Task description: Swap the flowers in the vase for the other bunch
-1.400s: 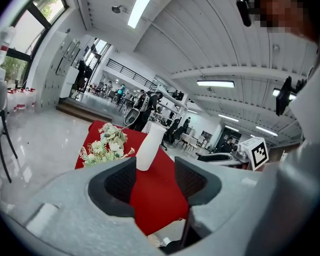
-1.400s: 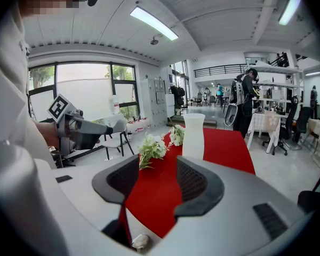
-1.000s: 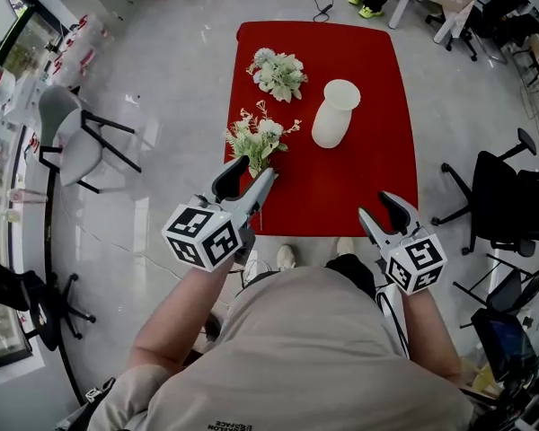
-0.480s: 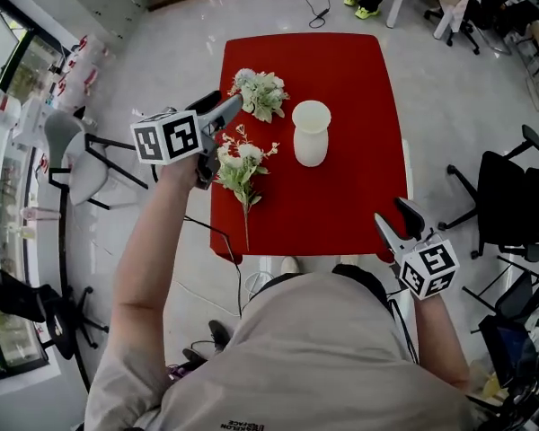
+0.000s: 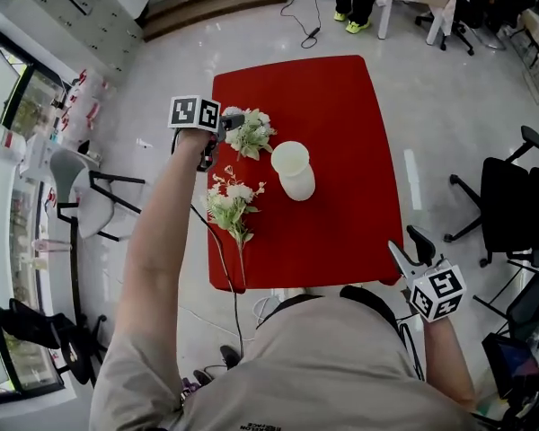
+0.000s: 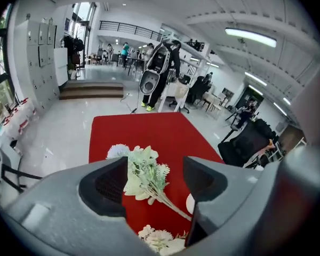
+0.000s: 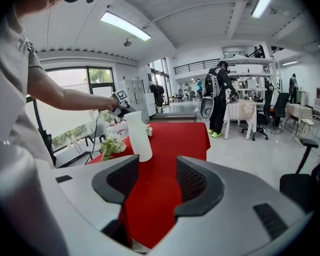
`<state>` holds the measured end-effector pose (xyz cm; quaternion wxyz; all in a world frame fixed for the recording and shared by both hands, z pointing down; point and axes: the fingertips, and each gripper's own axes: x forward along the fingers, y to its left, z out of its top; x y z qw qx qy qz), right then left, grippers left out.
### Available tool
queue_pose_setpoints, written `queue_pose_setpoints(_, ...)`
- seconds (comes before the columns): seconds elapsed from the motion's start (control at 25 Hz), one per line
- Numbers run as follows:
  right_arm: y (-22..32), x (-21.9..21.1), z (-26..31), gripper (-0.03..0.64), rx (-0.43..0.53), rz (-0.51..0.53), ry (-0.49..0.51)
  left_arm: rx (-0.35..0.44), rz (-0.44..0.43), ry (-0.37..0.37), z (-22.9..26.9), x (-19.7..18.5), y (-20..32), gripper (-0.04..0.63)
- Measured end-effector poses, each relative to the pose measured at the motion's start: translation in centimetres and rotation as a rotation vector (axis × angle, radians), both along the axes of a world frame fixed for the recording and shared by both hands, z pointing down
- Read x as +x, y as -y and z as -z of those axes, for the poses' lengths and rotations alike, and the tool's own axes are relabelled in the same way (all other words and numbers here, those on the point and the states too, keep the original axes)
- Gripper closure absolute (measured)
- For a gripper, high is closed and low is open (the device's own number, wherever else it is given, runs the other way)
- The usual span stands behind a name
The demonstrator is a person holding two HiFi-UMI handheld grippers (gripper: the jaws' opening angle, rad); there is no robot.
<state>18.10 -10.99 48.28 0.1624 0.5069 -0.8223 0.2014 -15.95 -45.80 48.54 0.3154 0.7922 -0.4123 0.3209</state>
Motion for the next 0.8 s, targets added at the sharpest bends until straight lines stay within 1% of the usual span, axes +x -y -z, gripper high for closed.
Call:
queue_pose_setpoints(0.16,0.1,1.6,-0.4,0.395,-0.017,-0.041,-0.004,-0.094,0.030,0.082,-3.3,-0.4,2.8,0.285)
queue_pose_setpoints(0.32,-0.3,2.6,-0.8,0.396,-0.041,-0.067,-0.019,-0.178,0.042,0.188,-7.0,-1.3,4.2,0.285)
queue_pose_setpoints(0.44,-0.7,3.3,-1.1,0.396,-0.058,-0.090,-0.039,-0.241,0.048,0.229,-9.6,-1.9,4.5,0.284)
queue_pose_setpoints(0.56,-1.1,4.2,-1.3,0.397,-0.072,-0.105,-0.053,-0.283,0.027,0.276,-11.6,-1.9,4.4,0.281)
queue_pose_setpoints(0.68,-1.2,4.7,-1.6,0.399,-0.081,-0.114,-0.060,-0.334,0.017,0.307,-13.0,-1.6,4.1,0.281)
queue_pose_setpoints(0.8,-1.3,4.7,-1.7,0.399,-0.085,-0.113,-0.067,-0.383,0.005,0.360,-14.7,-1.8,3.3,0.281)
